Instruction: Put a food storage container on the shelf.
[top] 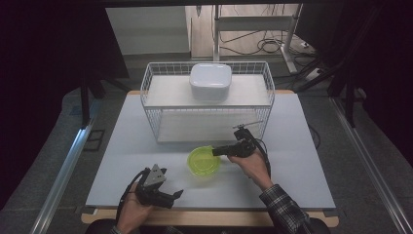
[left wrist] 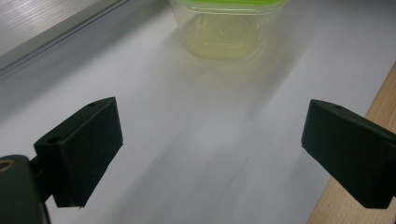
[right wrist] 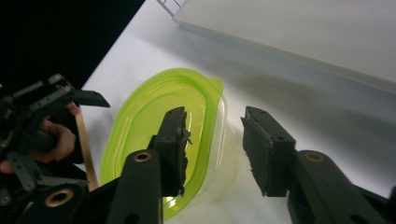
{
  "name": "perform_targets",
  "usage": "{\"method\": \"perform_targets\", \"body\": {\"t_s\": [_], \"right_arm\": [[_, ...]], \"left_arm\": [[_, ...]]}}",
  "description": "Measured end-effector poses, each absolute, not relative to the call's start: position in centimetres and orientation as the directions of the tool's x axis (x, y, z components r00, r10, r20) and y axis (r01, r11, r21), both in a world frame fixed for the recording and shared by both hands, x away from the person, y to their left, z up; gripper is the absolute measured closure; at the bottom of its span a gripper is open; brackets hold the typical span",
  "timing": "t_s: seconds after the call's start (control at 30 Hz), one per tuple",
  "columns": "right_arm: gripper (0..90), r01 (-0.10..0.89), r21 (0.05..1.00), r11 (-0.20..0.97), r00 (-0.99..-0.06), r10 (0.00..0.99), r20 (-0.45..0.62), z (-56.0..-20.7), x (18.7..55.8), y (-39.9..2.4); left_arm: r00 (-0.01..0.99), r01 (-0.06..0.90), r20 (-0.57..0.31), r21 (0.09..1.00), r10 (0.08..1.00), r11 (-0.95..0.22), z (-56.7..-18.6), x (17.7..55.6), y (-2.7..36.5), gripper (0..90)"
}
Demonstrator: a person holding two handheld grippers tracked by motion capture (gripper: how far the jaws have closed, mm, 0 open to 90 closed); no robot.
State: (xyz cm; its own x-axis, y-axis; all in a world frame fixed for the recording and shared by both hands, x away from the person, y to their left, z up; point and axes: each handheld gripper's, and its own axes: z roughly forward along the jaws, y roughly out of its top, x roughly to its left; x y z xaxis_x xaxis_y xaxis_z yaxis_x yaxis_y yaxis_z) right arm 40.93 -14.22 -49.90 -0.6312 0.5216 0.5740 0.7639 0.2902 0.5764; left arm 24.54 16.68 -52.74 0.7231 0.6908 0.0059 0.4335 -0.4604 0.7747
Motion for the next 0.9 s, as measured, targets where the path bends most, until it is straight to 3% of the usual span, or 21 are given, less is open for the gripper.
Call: {"method": "perform_targets", "body": {"t_s": [0.37,0.9], "right_arm": [[80.4,0.794,0.533,0.292,-0.604,0.478,0.638,-50.5,41.3,-14.0],[82.0,0.785,0.566,0.252,-0.612,0.453,0.648,-48.4,39.7,-14.1]], "left_arm": [[0.726,0.428,0.011,0.775,0.688,-0.464,-52.7,24.5,16.6,5.2],[0.718,0.425,0.008,0.786,0.696,-0.448,-52.6,24.4,16.7,5.0]]}}
